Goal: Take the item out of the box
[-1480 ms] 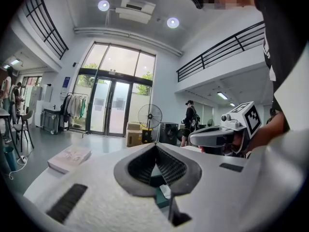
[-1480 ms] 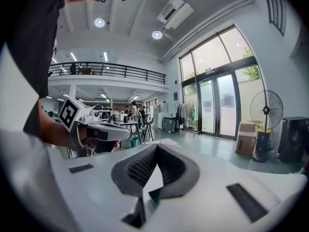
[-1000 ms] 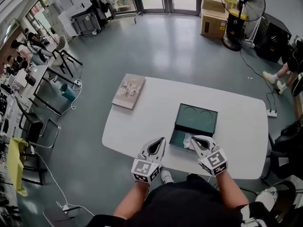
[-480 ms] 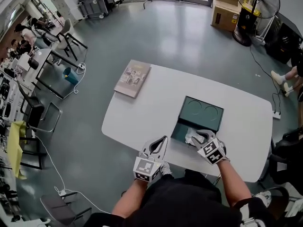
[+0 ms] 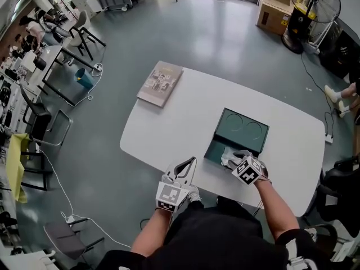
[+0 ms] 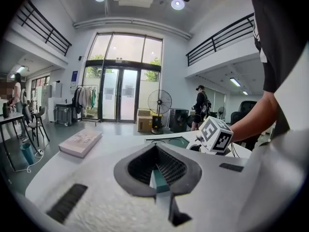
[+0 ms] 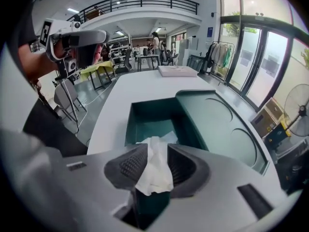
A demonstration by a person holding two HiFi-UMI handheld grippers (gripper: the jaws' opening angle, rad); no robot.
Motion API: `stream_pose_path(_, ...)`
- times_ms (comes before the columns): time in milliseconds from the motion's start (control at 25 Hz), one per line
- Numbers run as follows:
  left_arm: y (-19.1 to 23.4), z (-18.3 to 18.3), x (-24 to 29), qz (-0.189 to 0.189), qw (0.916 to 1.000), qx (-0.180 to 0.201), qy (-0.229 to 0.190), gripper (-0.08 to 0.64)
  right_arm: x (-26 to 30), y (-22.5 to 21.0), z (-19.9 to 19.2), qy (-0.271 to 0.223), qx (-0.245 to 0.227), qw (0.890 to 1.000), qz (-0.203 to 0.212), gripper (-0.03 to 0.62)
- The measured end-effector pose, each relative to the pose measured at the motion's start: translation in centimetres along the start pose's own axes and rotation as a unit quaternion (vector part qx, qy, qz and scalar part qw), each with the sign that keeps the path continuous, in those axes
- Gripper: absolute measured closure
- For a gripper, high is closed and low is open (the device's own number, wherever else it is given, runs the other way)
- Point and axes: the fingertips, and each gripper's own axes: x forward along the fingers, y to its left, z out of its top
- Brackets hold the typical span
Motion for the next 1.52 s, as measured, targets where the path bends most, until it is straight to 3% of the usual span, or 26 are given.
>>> stream_pose_path(400, 1.0, -0.9, -1.7, 0.030, 0.9995, -0.002, 0.010, 0.548, 2.1, 0.0, -2.4, 0.093, -0.100, 0.990, 0.012, 0.465)
stream_pose_path(520, 0.9, -1.1, -1.8, 0.034, 0.9993, -0.005, 0.013, 0.548, 2.6, -0.1, -2.5, 0.110, -0.112, 0.988, 0.015, 0.465)
stream_pose_path(920, 0.3, -2.1, -1.7, 0.030, 0.9992, -0.022, 0.013, 0.548, 3.3, -0.1, -2.6, 0.120, -0.097, 0.988, 0.027, 0.499)
stream_pose_path(1240, 0.0, -2.1, -1.8, 0.030, 0.9991, -0.029, 0.011, 0.548, 2.1, 0.0, -2.2, 0.106, -0.095, 0.989, 0.027, 0.580)
stream_pose_path(1520, 0.0, -1.3, -1.6, 0.027, 0.9992, -0.028, 0.006, 0.548, 0.0, -0.7, -0.3, 0.040, -0.002, 0.999, 0.022, 0.581)
